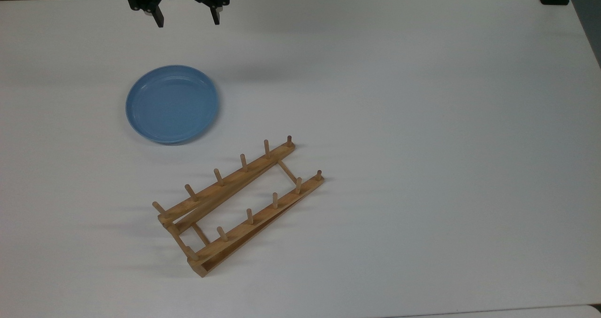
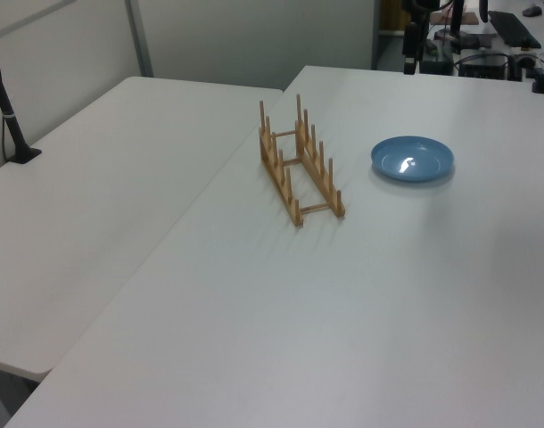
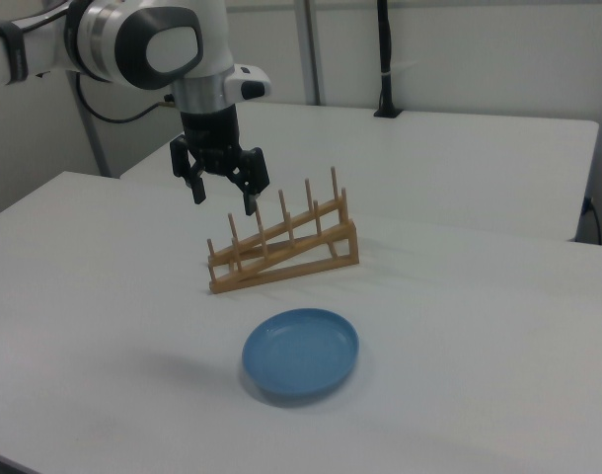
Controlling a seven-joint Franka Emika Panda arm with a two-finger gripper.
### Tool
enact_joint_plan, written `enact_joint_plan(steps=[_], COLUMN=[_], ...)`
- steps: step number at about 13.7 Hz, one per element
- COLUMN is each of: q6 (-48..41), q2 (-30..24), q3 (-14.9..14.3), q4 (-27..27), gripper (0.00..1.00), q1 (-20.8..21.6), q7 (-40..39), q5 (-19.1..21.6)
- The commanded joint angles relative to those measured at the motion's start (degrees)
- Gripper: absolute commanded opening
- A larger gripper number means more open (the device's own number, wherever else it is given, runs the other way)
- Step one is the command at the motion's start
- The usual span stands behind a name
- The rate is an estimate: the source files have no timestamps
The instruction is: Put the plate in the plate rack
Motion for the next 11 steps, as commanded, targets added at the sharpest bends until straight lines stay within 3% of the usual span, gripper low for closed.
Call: enact_joint_plan(steps=[1,11], q6=[-1.62,-1.62], q2=[-1.32,-0.88], q3=[0.33,0.33], q4=[-1.02,-1.11], gripper=[1.00,1.00], q1=[-0.61,-0.70], q7=[-0.44,-1.06], q5=[-0.25,-0.15])
